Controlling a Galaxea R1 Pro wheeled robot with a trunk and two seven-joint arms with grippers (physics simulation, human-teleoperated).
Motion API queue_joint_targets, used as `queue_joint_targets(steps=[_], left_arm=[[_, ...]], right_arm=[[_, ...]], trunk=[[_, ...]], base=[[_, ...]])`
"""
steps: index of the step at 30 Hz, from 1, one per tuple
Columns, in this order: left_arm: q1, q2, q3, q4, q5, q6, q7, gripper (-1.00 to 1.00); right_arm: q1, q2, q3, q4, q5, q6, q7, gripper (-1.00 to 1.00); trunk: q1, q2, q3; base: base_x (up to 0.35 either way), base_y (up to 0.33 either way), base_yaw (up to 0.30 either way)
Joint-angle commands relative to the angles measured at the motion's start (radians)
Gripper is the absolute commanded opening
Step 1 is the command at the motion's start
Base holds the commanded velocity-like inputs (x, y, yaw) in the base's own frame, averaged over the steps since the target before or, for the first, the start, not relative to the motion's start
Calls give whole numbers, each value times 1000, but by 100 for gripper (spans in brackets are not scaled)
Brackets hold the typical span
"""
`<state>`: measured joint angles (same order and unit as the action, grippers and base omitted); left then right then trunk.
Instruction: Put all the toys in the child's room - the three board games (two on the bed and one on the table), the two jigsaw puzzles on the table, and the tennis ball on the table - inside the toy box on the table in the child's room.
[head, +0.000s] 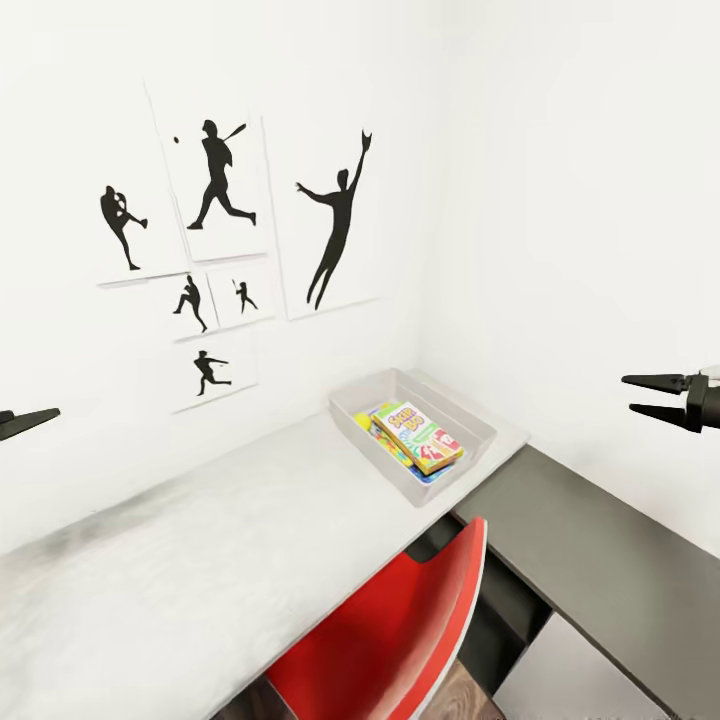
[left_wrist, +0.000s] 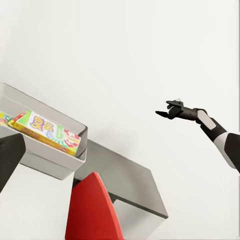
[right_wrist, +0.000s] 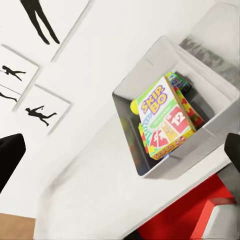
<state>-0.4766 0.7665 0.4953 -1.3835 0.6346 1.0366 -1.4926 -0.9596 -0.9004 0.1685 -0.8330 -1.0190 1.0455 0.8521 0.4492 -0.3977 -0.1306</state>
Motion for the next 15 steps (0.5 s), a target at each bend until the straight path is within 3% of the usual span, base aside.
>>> queue_joint_targets(steps=[1,15], left_arm=[[0,1,0,0,0,11,-3,100],[0,1,0,0,0,11,-3,100]], right_arm=[[-2,-3,4,2,2,2,6,100],[-2,-27,5,5,0,2,8,100]], trunk=[[1,-2,-1],[1,-2,20]], base=[[0,0,-210],[-88,47,-210]])
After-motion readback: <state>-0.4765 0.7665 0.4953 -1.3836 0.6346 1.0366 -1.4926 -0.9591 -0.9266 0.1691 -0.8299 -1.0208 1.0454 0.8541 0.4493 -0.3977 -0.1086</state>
